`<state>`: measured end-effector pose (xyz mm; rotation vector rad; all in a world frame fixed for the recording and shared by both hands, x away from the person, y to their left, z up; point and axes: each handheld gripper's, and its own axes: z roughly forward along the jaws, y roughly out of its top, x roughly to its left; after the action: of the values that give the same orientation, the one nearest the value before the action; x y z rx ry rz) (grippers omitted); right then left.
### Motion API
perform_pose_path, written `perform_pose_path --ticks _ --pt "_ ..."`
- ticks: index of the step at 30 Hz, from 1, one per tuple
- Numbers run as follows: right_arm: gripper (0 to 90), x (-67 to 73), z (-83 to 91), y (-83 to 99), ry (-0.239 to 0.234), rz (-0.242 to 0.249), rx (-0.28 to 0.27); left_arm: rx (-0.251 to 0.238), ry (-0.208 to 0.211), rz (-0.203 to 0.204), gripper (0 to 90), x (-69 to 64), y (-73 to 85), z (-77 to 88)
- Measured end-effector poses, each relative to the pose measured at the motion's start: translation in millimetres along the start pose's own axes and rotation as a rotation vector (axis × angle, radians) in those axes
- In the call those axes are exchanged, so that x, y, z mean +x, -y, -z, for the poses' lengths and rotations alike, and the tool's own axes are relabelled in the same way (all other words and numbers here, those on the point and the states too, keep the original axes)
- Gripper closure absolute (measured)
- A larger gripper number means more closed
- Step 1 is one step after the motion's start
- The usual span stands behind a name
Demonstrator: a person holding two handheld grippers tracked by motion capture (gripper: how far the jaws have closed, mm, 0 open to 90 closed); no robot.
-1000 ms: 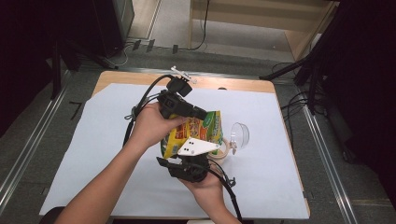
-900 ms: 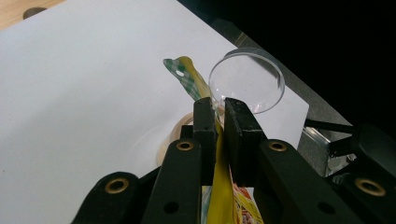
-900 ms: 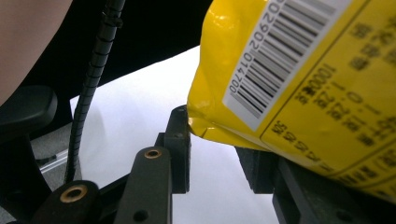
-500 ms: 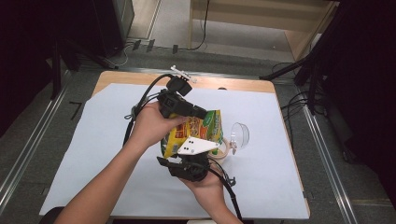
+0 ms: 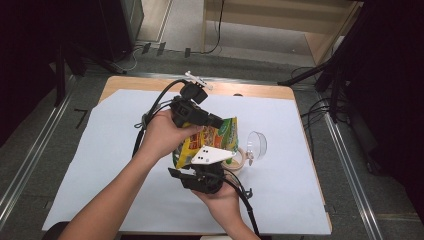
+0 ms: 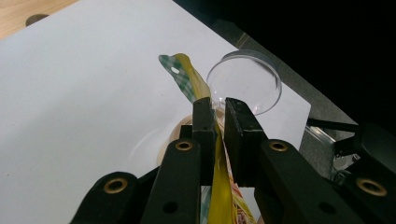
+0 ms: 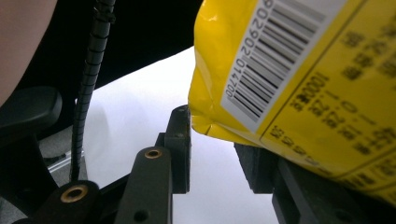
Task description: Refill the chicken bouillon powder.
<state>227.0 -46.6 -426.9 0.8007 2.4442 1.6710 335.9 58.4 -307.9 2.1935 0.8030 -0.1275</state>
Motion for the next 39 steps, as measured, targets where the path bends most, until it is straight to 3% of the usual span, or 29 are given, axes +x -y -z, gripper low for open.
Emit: perform_pose_path --ticks 9,22,39 --pt "69.0 5.7 1.5 -2.2 0.016 0.028 -0.016 0.012 0.003 0.010 83.6 2.4 -0.2 1.8" --pt "68.6 6.2 3.5 -4.6 0.026 0.027 -0.010 0.024 0.015 0.035 83.6 6.9 -3.4 -0.7" --pt "69.1 5.0 1.8 -3.9 0.021 0.038 -0.006 0.029 -0.007 0.012 83.5 1.9 -3.6 0.6"
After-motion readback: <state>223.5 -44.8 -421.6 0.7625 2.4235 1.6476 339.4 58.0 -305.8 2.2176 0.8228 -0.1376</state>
